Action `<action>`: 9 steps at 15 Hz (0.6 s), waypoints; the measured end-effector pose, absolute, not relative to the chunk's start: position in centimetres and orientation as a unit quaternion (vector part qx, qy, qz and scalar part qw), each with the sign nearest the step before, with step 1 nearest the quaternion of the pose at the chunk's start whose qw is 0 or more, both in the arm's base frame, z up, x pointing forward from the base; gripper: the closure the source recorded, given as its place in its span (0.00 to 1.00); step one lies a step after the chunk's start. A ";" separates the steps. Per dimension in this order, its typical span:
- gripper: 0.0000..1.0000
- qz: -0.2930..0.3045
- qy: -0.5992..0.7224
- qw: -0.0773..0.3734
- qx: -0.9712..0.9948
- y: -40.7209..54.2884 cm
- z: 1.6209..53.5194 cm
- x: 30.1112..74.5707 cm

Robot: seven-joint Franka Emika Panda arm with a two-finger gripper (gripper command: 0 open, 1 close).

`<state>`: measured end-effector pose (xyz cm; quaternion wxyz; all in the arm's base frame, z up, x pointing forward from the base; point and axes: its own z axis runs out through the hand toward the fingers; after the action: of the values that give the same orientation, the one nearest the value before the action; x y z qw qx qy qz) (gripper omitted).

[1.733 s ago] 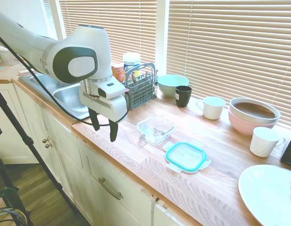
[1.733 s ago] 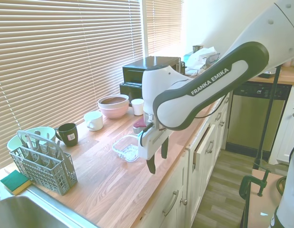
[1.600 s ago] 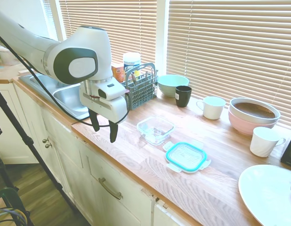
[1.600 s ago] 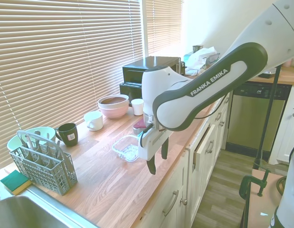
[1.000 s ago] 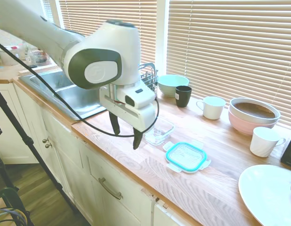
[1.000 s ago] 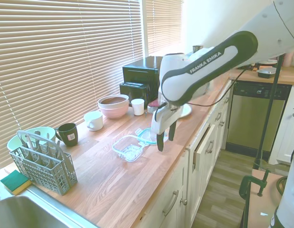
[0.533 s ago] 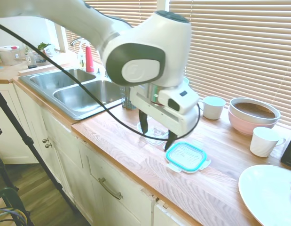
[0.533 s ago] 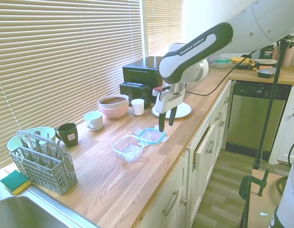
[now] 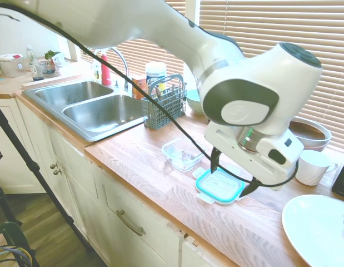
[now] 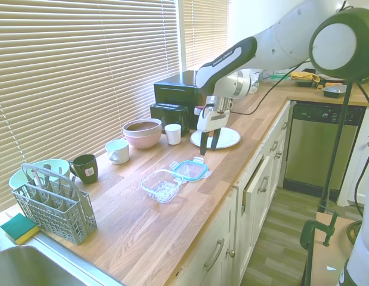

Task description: Cover the lid of the food container

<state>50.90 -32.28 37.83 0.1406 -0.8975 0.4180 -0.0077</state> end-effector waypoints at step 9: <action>0.00 0.013 0.425 0.195 -0.884 -35.6 33.7 53.6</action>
<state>53.57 -35.63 33.71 0.1955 -0.8835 0.4255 0.0131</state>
